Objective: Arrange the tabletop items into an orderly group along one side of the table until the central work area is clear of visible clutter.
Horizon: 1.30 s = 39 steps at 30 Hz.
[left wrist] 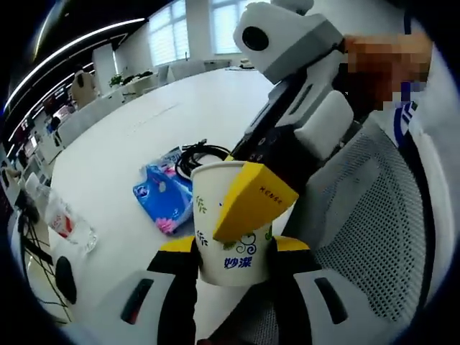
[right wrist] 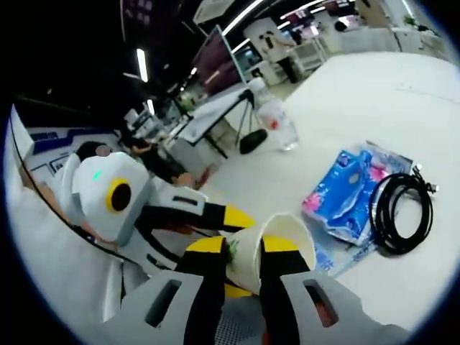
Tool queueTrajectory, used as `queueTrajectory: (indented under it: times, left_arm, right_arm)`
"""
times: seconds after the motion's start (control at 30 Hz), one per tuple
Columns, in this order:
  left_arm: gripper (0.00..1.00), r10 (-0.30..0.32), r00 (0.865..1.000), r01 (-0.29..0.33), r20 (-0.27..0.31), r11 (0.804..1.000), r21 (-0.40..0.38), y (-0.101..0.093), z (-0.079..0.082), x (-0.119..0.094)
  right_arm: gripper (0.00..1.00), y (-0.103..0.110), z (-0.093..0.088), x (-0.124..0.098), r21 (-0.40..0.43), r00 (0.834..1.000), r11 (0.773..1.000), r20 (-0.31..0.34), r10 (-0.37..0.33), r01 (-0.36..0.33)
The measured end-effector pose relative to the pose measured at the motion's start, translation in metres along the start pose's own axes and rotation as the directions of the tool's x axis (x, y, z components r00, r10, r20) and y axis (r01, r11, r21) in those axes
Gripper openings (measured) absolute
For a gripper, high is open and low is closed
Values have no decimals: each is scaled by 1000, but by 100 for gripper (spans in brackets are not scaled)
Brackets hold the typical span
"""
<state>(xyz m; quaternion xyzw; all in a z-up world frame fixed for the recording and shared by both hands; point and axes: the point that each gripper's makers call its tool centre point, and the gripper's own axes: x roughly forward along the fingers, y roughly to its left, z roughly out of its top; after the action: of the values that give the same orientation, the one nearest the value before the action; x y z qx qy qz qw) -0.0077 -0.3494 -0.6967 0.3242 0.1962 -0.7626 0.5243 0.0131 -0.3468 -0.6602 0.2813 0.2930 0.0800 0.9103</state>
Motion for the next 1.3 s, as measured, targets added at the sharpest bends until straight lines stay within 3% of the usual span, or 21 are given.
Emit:
queueTrajectory:
  times: [0.17,0.47,0.9,1.3]
  left_arm:
    - [38,-4,1000,4,3,1000,2,-1,0,1]
    - [39,14,1000,-14,10,1000,8,4,3,2]
    - [36,62,998,-61,17,997,-44,15,0,-1]
    - [37,80,996,-71,44,981,-181,20,-8,-8]
  right_arm:
    - [3,7,4,1,7,1000,1000,12,27,-28]
    - [2,7,7,1,-31,1000,1000,16,0,0]
    - [0,-1,8,-2,-98,999,994,5,-50,50]
    - [0,-9,6,-8,-55,996,995,27,-83,84]
